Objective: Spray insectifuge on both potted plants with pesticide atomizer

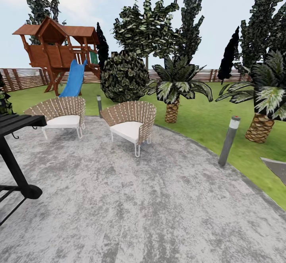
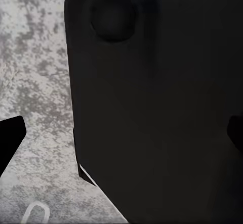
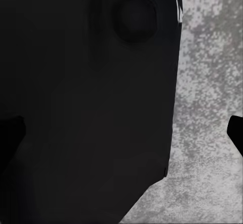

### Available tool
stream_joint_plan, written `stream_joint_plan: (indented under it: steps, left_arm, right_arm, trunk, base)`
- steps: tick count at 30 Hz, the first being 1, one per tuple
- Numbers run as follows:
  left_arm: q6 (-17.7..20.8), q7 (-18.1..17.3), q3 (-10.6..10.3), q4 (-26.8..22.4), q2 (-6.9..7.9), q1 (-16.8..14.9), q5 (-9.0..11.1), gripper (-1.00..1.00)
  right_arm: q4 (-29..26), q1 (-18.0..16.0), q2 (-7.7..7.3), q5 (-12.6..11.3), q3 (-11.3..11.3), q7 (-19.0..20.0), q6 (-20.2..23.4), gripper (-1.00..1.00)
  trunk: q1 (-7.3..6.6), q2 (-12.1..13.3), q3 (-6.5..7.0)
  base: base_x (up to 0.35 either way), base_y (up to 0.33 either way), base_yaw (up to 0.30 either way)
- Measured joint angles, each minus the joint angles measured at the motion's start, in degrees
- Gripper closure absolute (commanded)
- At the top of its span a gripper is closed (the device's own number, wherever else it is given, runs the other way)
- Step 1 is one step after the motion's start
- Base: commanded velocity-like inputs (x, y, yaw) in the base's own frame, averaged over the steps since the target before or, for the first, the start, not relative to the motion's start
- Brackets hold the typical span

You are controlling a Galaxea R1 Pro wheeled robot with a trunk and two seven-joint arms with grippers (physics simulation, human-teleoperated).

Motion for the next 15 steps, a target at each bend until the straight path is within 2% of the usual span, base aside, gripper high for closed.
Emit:
stream_joint_plan:
  steps: [15]
  left_arm:
    - [-0.1, -0.2, 0.2, -0.4, -0.17, 0.7, 0.5, -1.0]
  right_arm:
    - [-0.1, -0.1, -0.17, 0.1, -0.1, 0.3, -1.0, -1.0]
  trunk:
    - [0.0, 0.0, 0.01]
  base:
    - [0.0, 0.0, 0.0]
